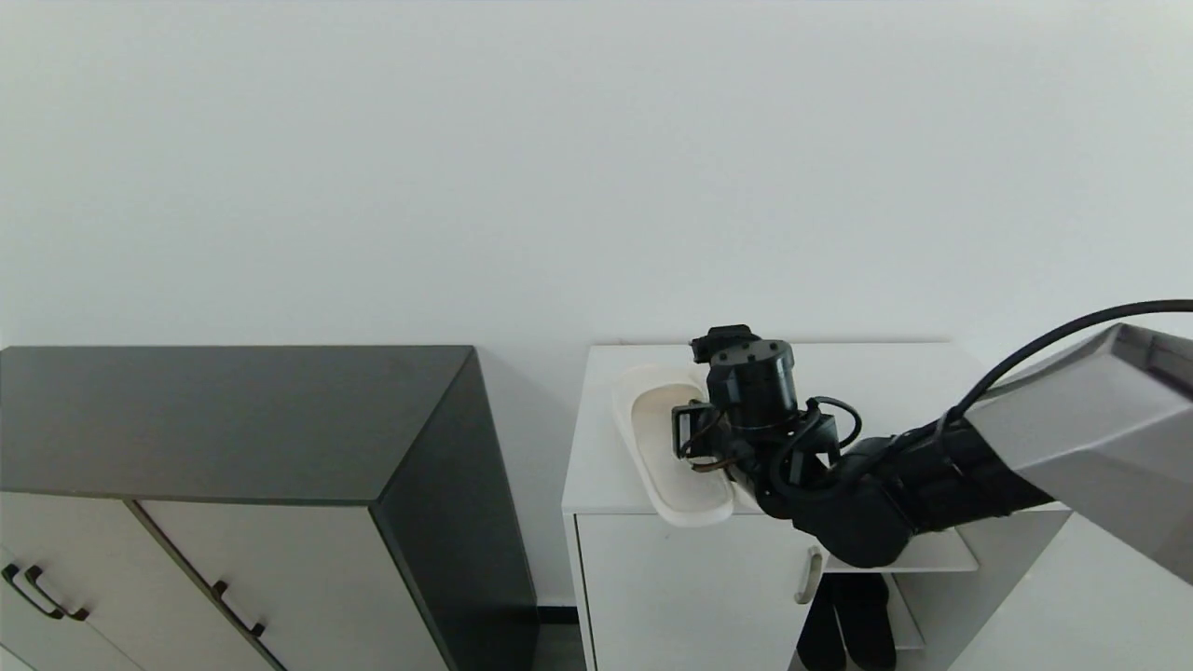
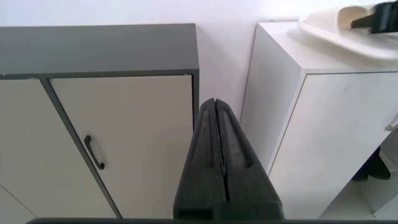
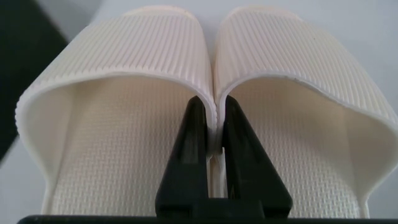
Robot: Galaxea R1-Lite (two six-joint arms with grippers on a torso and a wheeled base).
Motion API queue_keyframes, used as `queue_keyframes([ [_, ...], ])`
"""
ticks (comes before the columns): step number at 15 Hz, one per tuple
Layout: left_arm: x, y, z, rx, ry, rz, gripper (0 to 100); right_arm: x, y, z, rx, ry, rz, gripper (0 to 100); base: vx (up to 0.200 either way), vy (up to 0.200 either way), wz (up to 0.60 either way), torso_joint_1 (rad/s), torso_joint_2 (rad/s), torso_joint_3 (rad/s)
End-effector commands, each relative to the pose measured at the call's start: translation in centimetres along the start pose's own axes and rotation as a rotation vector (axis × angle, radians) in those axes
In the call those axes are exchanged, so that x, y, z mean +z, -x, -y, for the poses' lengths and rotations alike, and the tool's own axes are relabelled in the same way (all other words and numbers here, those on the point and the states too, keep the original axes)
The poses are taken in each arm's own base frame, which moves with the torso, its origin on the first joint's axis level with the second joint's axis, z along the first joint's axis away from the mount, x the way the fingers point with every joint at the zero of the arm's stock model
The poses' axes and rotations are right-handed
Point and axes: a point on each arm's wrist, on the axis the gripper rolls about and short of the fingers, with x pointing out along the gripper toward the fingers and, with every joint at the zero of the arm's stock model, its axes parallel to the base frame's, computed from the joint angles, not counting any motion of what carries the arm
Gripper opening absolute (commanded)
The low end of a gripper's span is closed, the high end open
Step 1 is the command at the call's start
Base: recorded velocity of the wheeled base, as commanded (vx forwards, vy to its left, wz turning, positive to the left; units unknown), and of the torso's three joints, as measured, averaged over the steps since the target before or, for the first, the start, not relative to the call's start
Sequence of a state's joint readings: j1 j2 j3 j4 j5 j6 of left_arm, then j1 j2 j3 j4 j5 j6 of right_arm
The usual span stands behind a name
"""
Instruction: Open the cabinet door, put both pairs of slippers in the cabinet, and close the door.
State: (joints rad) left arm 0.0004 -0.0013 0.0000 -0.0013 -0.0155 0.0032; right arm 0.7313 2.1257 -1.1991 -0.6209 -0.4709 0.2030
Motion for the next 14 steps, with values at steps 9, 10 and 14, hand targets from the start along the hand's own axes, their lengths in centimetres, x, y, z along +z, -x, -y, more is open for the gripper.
queue_keyframes([
  [9, 0.0, 0.0, 0.0, 0.001, 0.000, -0.001, 0, 1.8, 6.4, 1.3, 0.159, 0.062, 0.000, 0, 0.000, 0.000, 0.00, 0.000, 0.00, 0.000],
  [10, 0.0, 0.0, 0.0, 0.001, 0.000, -0.001, 0, 1.8, 6.4, 1.3, 0.159, 0.062, 0.000, 0, 0.000, 0.000, 0.00, 0.000, 0.00, 0.000],
  [14, 0.0, 0.0, 0.0, 0.001, 0.003, -0.001, 0, 1.7, 6.4, 1.2, 0.162, 0.064, -0.003, 0, -0.200, 0.000, 0.00, 0.007, 0.01, 0.004],
])
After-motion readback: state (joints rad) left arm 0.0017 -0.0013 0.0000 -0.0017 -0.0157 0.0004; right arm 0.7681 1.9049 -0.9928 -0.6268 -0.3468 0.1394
